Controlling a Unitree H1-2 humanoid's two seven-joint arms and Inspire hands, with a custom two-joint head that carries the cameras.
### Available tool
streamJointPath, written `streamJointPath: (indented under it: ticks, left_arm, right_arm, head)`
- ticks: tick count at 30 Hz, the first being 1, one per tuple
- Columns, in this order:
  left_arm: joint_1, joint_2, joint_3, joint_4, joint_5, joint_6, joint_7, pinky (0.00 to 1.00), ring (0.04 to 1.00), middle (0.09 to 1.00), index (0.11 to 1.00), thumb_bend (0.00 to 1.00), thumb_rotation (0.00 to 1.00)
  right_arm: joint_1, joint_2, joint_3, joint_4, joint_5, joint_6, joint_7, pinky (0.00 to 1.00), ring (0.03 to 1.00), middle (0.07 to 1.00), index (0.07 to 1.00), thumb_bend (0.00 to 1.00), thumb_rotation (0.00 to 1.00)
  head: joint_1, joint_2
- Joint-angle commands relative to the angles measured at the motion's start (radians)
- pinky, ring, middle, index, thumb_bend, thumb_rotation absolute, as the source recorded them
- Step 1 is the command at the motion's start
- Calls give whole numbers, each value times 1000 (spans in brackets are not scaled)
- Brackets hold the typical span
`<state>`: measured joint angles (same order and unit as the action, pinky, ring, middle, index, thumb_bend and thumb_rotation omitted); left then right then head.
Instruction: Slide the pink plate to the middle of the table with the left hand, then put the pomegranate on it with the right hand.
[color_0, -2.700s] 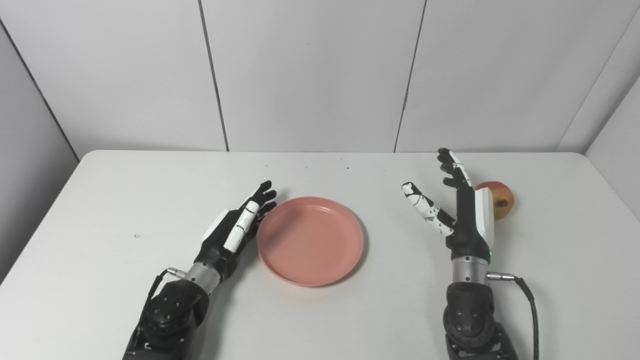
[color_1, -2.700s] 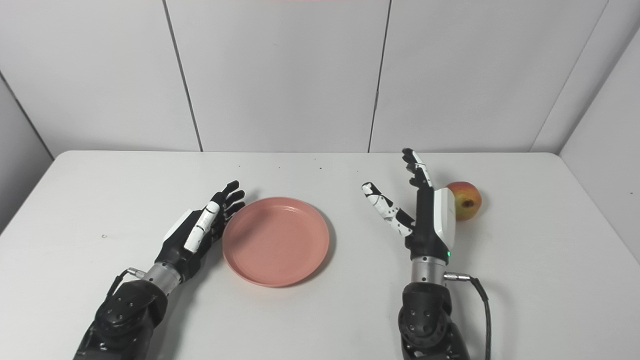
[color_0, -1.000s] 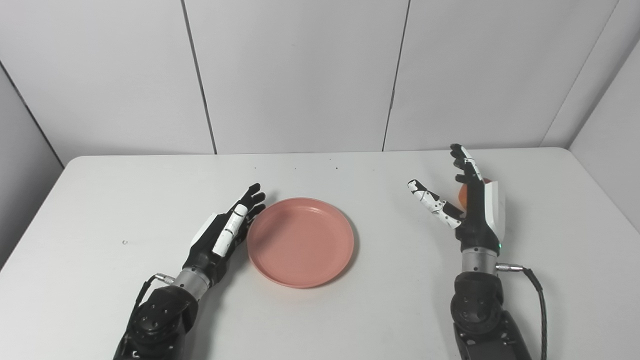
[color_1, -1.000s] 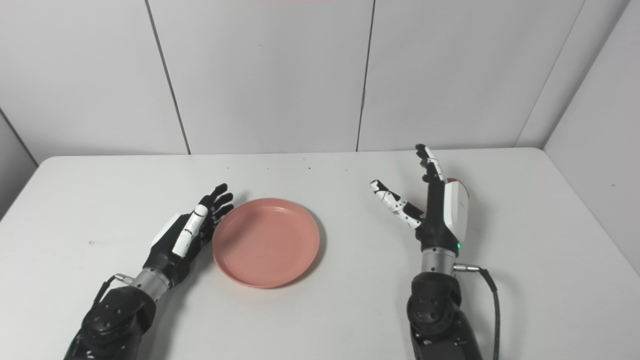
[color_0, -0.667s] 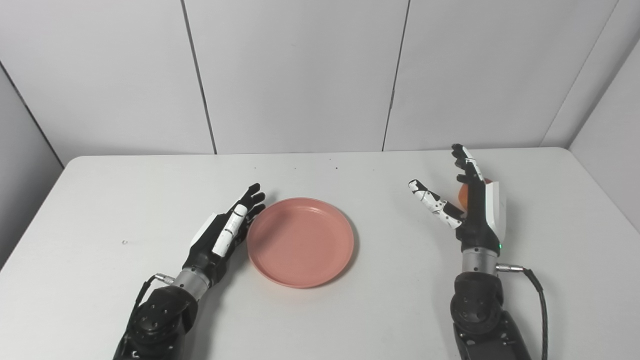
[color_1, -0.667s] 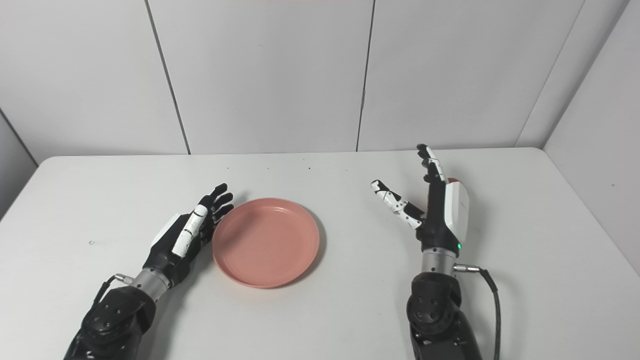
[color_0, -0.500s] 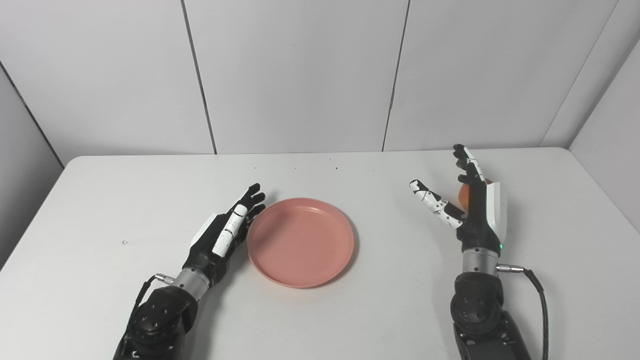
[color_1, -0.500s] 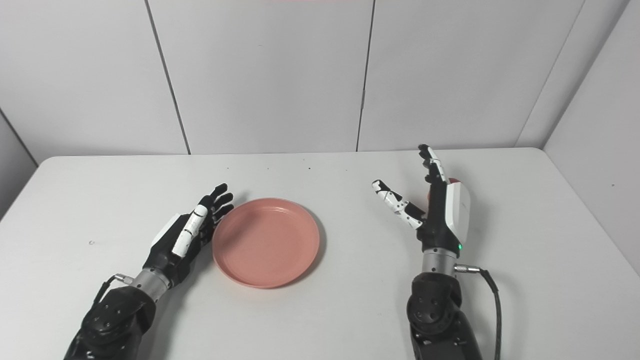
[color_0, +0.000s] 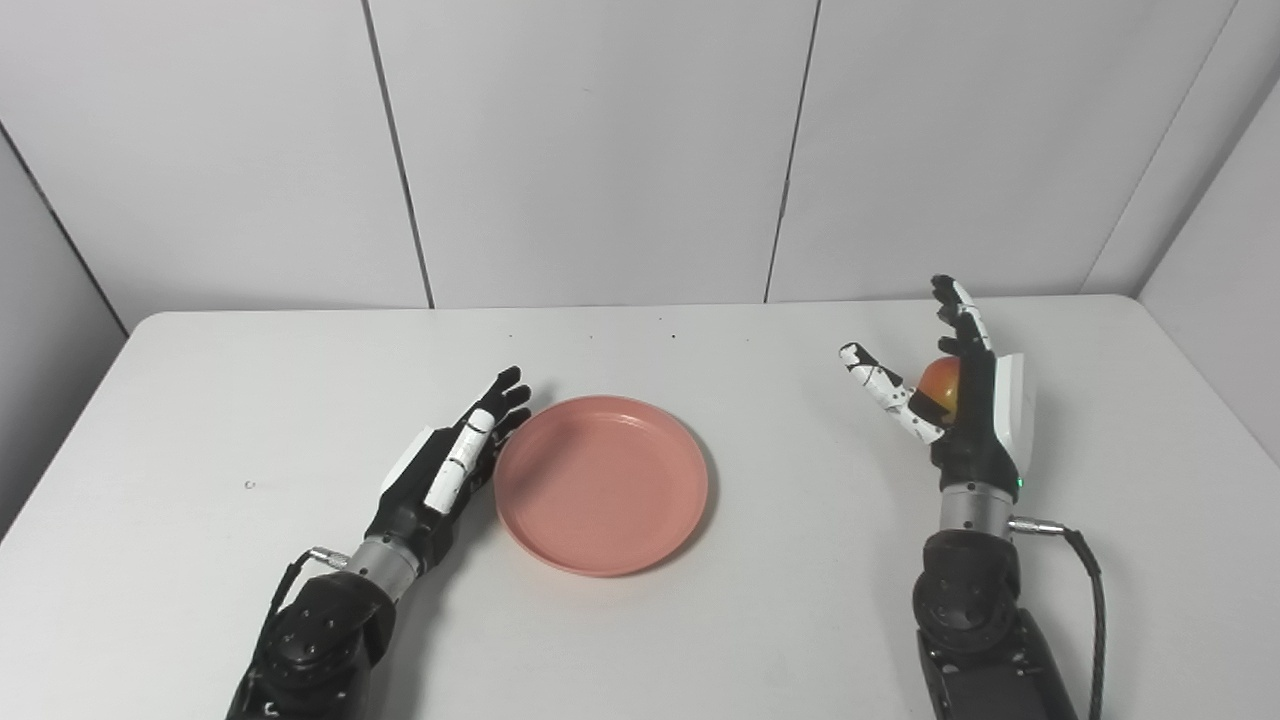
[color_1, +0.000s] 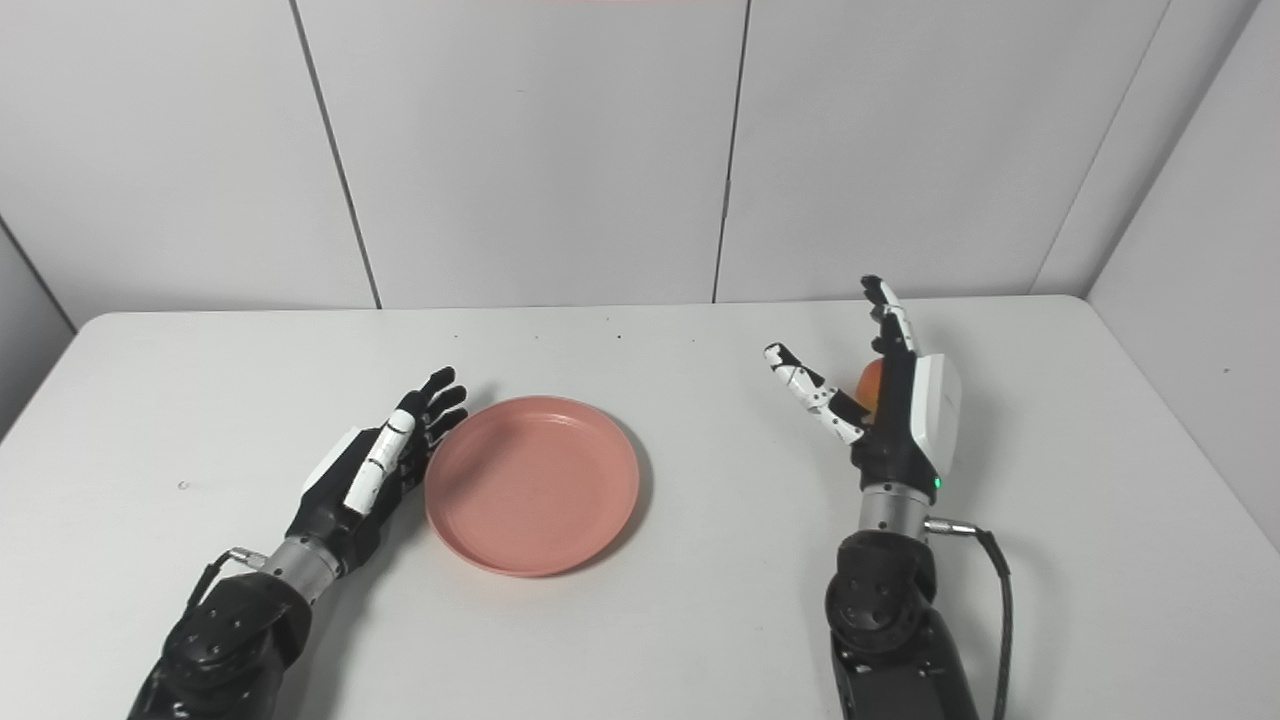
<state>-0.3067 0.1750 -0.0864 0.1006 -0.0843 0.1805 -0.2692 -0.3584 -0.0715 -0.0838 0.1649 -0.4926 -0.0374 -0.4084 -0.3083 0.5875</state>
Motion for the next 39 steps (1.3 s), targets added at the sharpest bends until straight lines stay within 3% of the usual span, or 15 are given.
streamJointPath:
  ticks: [1, 19, 39]
  left_arm:
    - [-18, 10, 3, -6, 2, -14, -7, 933, 963, 981, 986, 516, 1000]
    - [-17, 11, 4, -9, -1, -15, -9, 933, 965, 983, 989, 522, 1000]
    - [-15, 9, 10, -18, -4, 0, -5, 936, 963, 976, 983, 529, 1000]
  right_arm:
    - [-39, -22, -14, -33, -10, 27, -23, 779, 850, 866, 847, 653, 535]
    - [-58, -91, -44, -37, -41, 135, -16, 766, 866, 892, 870, 677, 531]
    - [-112, -157, -42, 89, -28, 240, -5, 751, 864, 896, 888, 729, 475]
  head:
    - [2, 1]
    - [3, 3]
    - [1, 13]
